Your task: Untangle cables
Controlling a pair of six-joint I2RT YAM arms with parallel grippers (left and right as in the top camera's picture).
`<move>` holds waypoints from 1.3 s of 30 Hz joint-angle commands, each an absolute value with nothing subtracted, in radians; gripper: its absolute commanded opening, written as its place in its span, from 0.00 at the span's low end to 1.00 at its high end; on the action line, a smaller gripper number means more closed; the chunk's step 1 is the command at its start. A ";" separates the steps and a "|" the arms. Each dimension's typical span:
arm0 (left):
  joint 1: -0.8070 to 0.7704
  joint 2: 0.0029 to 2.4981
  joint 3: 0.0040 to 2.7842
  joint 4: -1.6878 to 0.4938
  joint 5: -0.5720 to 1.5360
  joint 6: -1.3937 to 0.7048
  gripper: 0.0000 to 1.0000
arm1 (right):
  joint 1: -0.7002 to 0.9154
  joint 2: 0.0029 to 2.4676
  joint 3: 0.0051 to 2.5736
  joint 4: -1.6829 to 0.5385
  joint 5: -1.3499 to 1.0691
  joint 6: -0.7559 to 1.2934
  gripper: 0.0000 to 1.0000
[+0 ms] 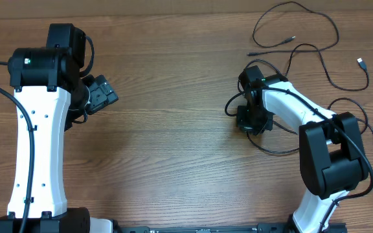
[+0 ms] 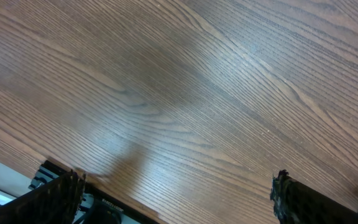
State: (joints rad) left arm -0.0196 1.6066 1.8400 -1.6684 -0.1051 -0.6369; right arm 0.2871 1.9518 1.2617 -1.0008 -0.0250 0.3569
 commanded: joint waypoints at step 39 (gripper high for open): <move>-0.020 1.608 1.836 -1.667 -0.104 -0.632 1.00 | 0.246 1.878 1.374 -1.039 0.015 0.422 0.71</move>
